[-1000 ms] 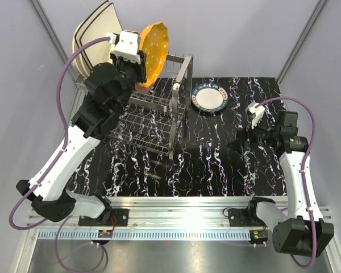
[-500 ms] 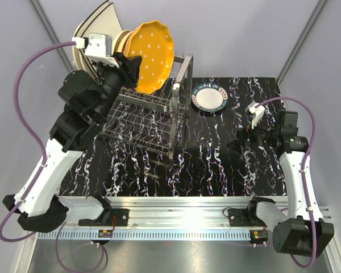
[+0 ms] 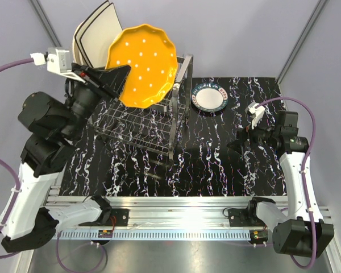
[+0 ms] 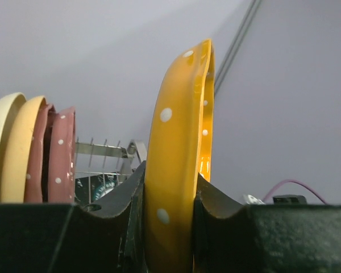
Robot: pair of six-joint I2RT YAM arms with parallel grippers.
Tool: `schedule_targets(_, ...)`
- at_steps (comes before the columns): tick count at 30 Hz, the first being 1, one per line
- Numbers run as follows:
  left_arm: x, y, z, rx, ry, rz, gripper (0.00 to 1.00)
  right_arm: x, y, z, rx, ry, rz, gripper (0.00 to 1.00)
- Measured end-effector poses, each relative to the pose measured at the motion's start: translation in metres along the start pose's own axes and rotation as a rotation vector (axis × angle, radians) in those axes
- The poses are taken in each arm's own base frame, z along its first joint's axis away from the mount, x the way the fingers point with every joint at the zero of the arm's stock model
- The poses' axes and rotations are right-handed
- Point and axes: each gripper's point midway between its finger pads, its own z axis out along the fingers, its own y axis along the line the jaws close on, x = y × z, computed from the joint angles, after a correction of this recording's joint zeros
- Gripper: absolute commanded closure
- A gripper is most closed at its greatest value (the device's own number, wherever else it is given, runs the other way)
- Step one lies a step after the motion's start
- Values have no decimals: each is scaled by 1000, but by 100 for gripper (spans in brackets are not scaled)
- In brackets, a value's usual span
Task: Unload the plates from the dish rack
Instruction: Grab a plate with the left arm, then pass the plate from the left arm to the right
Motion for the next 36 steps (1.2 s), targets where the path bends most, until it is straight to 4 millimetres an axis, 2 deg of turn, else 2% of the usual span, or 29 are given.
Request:
schedule_targets(7, 16, -11, -29, 68, 64, -112, 100, -1, 2, -3, 1, -3, -13, 0)
schedule_targets(16, 51, -15, -46, 106, 160, -224, 100, 2, 10, -8, -15, 25, -14, 0)
schedule_targets(28, 119, -16, -59, 130, 348, -365, 100, -11, 31, -21, -73, 4, -15, 0)
schedule_targets(36, 156, -14, -79, 146, 442, -424, 100, -12, 41, -23, -118, -2, 7, 0)
